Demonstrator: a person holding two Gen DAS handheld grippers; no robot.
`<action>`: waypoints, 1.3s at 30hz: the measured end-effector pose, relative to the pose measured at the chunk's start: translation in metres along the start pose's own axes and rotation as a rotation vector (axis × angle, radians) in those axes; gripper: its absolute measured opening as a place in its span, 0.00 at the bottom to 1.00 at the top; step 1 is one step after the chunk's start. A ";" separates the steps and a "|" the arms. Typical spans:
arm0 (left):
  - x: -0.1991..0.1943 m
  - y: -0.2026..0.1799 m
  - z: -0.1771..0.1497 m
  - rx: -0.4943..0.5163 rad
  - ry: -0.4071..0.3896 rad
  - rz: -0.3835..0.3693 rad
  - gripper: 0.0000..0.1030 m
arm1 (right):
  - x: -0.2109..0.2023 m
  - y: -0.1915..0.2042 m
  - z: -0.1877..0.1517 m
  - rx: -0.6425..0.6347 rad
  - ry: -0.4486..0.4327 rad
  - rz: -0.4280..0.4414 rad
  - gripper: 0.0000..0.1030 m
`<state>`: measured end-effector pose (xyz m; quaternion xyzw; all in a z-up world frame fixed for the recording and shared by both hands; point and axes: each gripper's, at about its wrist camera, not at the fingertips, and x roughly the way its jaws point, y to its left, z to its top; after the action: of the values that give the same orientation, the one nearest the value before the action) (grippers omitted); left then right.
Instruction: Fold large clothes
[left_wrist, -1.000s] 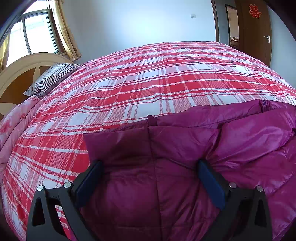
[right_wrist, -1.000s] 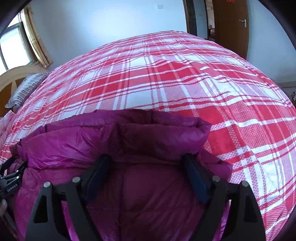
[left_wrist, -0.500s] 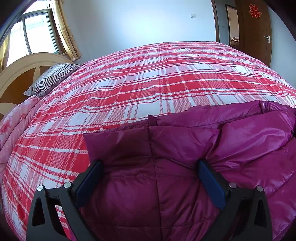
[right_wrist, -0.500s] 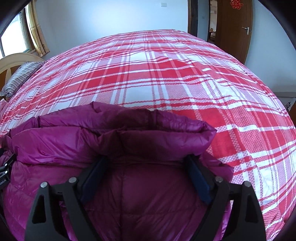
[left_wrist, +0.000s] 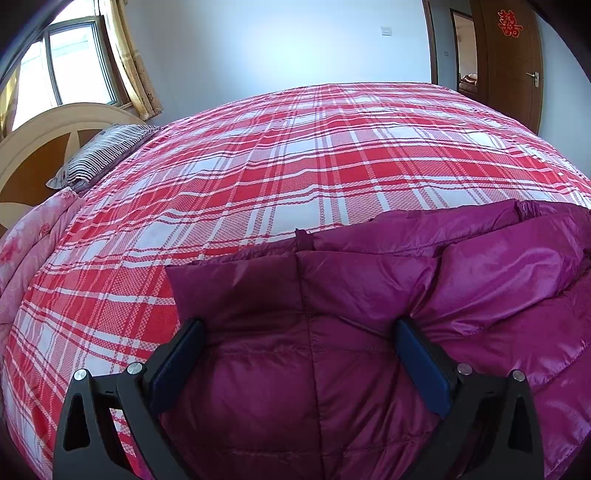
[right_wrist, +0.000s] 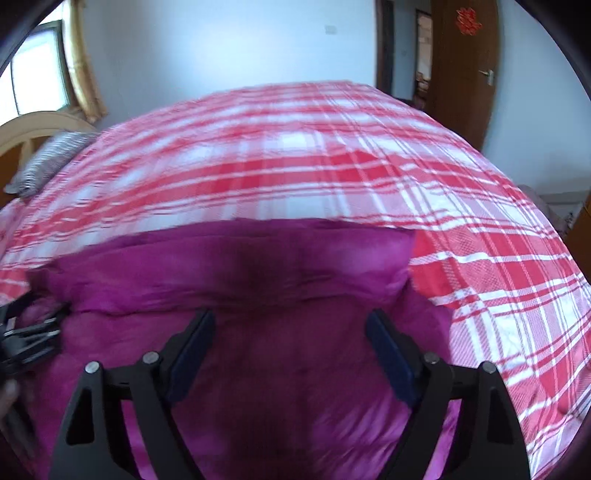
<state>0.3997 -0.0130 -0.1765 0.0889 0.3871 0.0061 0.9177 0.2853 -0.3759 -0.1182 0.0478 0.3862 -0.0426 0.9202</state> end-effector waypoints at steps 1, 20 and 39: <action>-0.002 0.001 0.000 -0.006 -0.001 -0.002 0.99 | -0.008 0.014 -0.006 -0.026 -0.010 0.035 0.84; -0.096 0.121 -0.123 -0.284 -0.038 -0.391 0.99 | 0.020 0.053 -0.053 -0.174 0.023 0.053 0.92; -0.164 0.084 -0.069 -0.309 -0.195 -0.851 0.13 | 0.018 0.051 -0.057 -0.163 0.005 0.064 0.93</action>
<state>0.2405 0.0676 -0.0938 -0.2154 0.2956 -0.3218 0.8733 0.2637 -0.3188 -0.1678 -0.0149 0.3891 0.0187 0.9209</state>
